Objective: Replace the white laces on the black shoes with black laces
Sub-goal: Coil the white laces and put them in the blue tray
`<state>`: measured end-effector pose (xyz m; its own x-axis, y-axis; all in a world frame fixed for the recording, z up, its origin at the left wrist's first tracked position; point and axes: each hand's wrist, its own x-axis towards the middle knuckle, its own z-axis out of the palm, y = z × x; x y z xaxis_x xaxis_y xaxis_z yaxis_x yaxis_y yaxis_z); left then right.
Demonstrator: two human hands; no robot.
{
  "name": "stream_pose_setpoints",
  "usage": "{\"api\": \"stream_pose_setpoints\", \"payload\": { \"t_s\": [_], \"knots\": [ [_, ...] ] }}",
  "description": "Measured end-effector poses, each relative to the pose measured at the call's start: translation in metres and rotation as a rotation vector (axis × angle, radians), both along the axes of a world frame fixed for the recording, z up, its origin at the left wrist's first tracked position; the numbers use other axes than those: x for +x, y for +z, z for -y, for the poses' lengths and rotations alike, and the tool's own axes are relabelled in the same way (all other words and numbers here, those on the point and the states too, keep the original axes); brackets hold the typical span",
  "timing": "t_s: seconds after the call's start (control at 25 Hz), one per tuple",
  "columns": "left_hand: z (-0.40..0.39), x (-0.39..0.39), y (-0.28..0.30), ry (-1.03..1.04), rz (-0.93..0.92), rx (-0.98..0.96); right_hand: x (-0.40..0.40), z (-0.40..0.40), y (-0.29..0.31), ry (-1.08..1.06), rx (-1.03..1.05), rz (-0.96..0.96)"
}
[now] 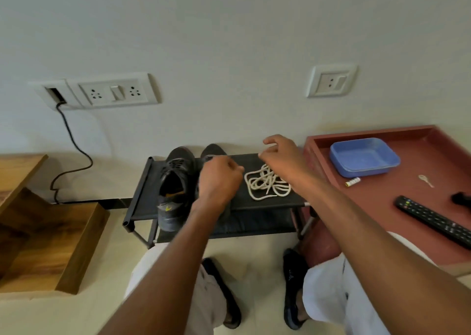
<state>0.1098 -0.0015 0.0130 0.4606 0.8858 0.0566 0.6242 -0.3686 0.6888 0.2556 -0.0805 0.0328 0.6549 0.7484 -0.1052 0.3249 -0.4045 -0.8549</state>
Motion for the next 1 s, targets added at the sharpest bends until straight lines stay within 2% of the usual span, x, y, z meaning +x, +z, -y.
{"api": "stream_pose_setpoints", "payload": {
  "t_s": [0.12,0.24,0.36,0.48,0.56,0.8,0.92,1.0],
  "knots": [
    [0.012,0.051,-0.006,-0.149,-0.083,-0.028,0.017,0.034,0.007,-0.034,-0.022,-0.009],
    [0.011,0.079,-0.016,-0.265,-0.295,-0.046,0.029,0.047,0.013,0.008,-0.108,0.069],
    [0.008,0.082,-0.037,-0.327,-0.494,-0.025,0.04,0.047,0.008,0.131,-0.185,0.186],
    [0.001,0.082,-0.067,-0.41,-0.591,-0.006,0.055,0.047,-0.023,0.258,-0.325,0.231],
    [-0.002,0.085,-0.083,-0.494,-0.656,-0.012,0.064,0.043,-0.044,0.348,-0.419,0.343],
    [-0.006,0.106,-0.092,-0.525,-0.725,0.028,0.077,0.033,-0.071,0.447,-0.451,0.374],
    [-0.014,0.111,-0.093,-0.419,-0.655,0.044,0.078,0.031,-0.066,0.415,-0.386,0.334],
    [-0.017,0.11,-0.093,-0.35,-0.673,0.053,0.08,0.03,-0.065,0.398,-0.367,0.333]
  ]
}}
